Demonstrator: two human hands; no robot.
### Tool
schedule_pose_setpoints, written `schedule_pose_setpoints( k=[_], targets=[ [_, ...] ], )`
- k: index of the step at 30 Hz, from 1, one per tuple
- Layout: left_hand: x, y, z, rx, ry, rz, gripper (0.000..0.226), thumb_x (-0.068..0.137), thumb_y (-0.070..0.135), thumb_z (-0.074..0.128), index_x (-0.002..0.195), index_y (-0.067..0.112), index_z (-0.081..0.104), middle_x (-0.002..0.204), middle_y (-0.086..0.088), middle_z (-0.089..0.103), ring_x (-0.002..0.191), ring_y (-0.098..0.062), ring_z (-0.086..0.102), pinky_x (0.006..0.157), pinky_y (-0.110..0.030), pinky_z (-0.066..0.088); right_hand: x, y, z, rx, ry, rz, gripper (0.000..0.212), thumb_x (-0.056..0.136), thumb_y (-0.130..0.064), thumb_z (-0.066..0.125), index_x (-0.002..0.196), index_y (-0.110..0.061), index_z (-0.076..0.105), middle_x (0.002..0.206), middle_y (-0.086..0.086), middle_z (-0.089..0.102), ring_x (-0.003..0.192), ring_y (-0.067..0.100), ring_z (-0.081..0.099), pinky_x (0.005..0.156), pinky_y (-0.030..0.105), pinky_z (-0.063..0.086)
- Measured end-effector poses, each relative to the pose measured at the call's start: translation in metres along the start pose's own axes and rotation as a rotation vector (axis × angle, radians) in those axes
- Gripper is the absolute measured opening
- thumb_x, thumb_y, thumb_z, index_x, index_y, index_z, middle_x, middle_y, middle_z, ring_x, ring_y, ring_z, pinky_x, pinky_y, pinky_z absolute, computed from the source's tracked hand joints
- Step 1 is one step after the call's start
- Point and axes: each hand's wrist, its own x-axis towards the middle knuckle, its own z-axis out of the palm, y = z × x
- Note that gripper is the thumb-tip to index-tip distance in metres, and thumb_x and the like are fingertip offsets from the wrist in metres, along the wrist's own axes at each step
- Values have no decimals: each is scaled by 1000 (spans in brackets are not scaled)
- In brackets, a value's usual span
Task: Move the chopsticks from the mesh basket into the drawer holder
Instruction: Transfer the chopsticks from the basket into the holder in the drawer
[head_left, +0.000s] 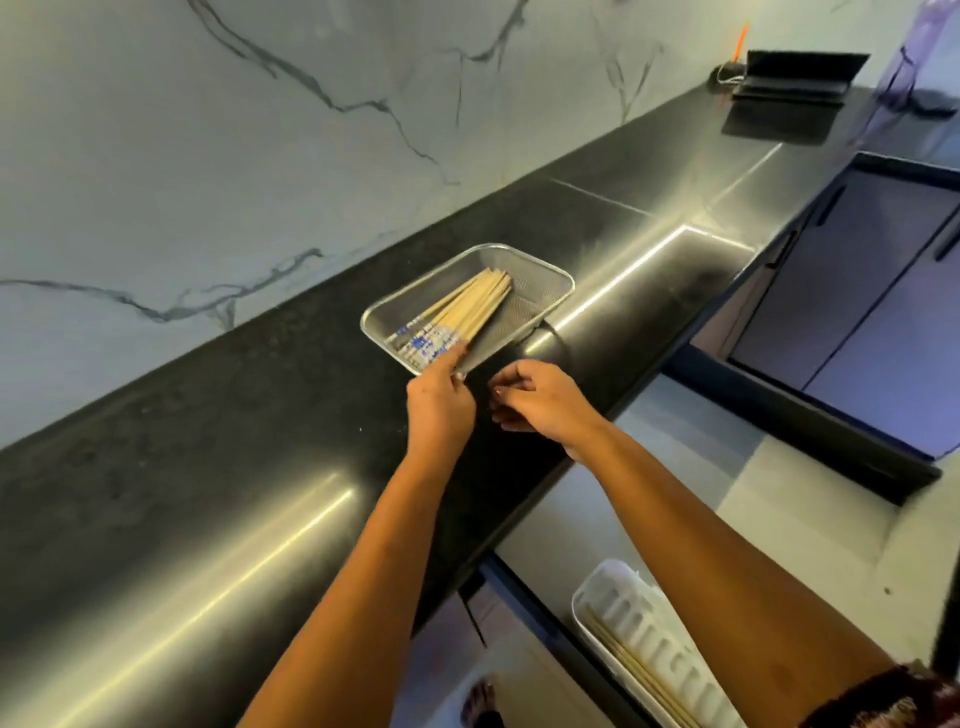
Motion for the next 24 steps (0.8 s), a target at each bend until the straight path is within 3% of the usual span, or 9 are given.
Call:
schedule_pose_setpoints(
  k=[5,8,10,12,14,17,21,24],
  targets=[
    [76,-24,-19,99,-140,-3,43,85,-6,51,124,8,61,124,-11,65,120,-22,58,99,-23,40,63,-37,25,80,106,22,15,94,-3,53,106,-5,61,91,9,64,72,12,63,69,26,57],
    [108,-32,-24,200,-264,41,43,82,-6,52,123,7,62,121,-14,66,114,-25,61,99,-30,46,111,-41,41,75,201,86,18,89,-4,53,102,-16,58,110,12,65,91,19,66,82,34,59],
    [126,-37,-26,264,-340,42,45,83,-7,51,124,9,61,122,-12,65,113,-24,61,100,-32,47,137,-39,49,0,265,124,28,86,-6,53,111,-19,58,118,9,62,102,23,63,87,36,56],
    [138,-42,-25,311,-393,41,46,85,-7,51,126,11,60,123,-10,64,113,-23,60,99,-33,48,154,-35,56,-53,292,178,38,87,-7,53,124,-12,55,120,2,58,111,24,59,86,32,51],
    [149,-47,-23,340,-450,39,45,86,-7,51,126,13,59,125,-8,63,113,-22,60,96,-33,49,171,-29,60,-5,312,266,40,88,-5,54,127,-3,53,124,10,61,110,28,60,87,36,53],
    [157,-52,-19,368,-536,54,40,87,-3,53,124,12,61,125,-9,63,112,-21,61,97,-35,50,184,-24,61,85,328,416,30,91,-3,52,121,0,55,115,18,65,94,26,63,70,34,55],
    [165,-58,-14,380,-582,84,30,89,2,56,114,14,67,119,-8,66,107,-21,63,96,-34,51,199,-18,59,169,363,472,34,90,1,55,124,1,53,118,18,60,102,27,60,70,31,53],
    [168,-59,-11,380,-571,90,28,88,0,57,110,14,69,116,-8,66,104,-21,63,94,-32,52,204,-17,60,237,370,481,34,89,5,57,122,2,50,114,20,57,91,25,58,54,28,51]
  ],
)
